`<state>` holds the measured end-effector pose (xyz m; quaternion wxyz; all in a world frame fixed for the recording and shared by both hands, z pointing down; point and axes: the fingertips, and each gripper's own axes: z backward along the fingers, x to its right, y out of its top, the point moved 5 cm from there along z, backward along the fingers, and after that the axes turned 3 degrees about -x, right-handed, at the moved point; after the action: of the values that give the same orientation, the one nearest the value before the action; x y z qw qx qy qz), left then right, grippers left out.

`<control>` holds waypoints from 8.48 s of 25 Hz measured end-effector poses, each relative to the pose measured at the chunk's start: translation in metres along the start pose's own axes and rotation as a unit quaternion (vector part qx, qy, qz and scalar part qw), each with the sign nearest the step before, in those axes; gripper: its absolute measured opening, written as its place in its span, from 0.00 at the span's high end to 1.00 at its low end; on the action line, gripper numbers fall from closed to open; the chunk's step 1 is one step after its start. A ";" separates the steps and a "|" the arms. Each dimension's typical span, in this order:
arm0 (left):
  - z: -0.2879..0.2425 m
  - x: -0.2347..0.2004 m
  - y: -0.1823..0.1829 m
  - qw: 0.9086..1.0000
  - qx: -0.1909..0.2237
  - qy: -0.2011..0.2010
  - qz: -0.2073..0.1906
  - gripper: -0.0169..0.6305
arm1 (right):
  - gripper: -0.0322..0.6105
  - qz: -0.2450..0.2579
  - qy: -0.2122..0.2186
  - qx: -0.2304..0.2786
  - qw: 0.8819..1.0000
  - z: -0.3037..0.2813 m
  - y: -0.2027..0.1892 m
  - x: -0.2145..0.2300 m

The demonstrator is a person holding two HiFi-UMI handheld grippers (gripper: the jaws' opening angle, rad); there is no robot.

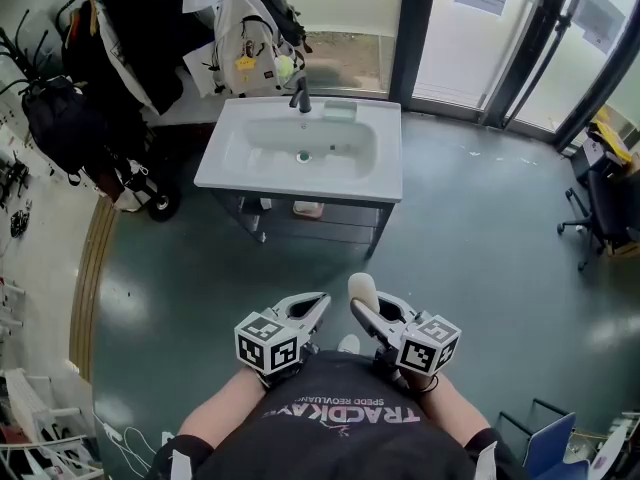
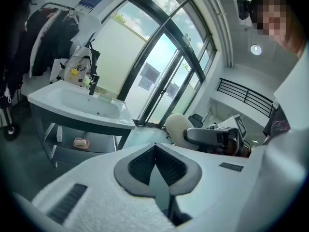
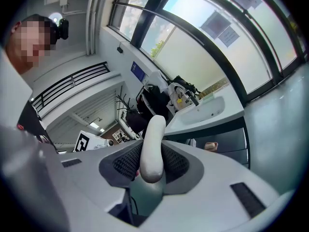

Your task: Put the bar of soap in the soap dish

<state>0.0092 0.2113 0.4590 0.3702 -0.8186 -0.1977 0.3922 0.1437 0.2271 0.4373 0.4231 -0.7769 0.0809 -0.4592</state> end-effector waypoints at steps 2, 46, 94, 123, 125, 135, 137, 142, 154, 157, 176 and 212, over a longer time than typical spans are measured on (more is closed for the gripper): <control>0.001 -0.001 -0.001 1.000 0.000 0.001 0.000 0.96 | 0.77 -0.006 0.001 0.003 1.000 -0.001 -0.001 0.001; 0.008 -0.035 0.009 1.000 -0.007 -0.004 0.007 0.96 | 0.77 -0.009 -0.021 -0.014 1.000 -0.039 0.001 0.006; 0.047 -0.214 0.100 0.995 -0.031 -0.089 -0.020 0.96 | 0.77 -0.022 -0.093 0.032 0.995 -0.234 0.040 -0.016; -0.046 -0.225 0.163 0.999 0.008 -0.025 0.024 0.96 | 0.77 0.002 -0.048 -0.029 0.998 -0.252 0.144 0.098; -0.057 -0.228 0.167 0.999 0.006 -0.024 0.027 0.96 | 0.77 0.002 -0.049 -0.032 0.998 -0.254 0.153 0.111; -0.111 -0.253 0.189 0.999 -0.012 -0.015 0.034 0.96 | 0.77 0.007 -0.061 -0.041 0.997 -0.274 0.194 0.182; -0.123 -0.256 0.195 0.999 -0.016 -0.012 0.036 0.96 | 0.77 0.010 -0.065 -0.045 0.997 -0.276 0.204 0.199; -0.149 -0.266 0.206 0.999 -0.024 -0.001 0.044 0.96 | 0.77 0.019 -0.069 -0.064 0.995 -0.287 0.227 0.241; -0.196 -0.293 0.223 0.996 -0.015 0.029 0.083 0.96 | 0.77 0.070 -0.071 -0.115 0.988 -0.335 0.282 0.331; -0.204 -0.295 0.226 0.995 -0.011 0.036 0.091 0.96 | 0.77 0.098 -0.073 -0.140 0.983 -0.346 0.293 0.350; -0.221 -0.309 0.227 0.989 -0.002 0.075 0.127 0.96 | 0.77 0.464 -0.104 -0.371 0.797 -0.423 0.306 0.422; -0.224 -0.309 0.234 0.991 -0.002 0.076 0.108 0.96 | 0.75 0.608 -0.134 -0.444 0.645 -0.445 0.284 0.437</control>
<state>0.0039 -0.2308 0.5274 0.3376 -0.8635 -0.0805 0.3660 0.1174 -0.4359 0.6098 0.2181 -0.7010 0.6713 0.1016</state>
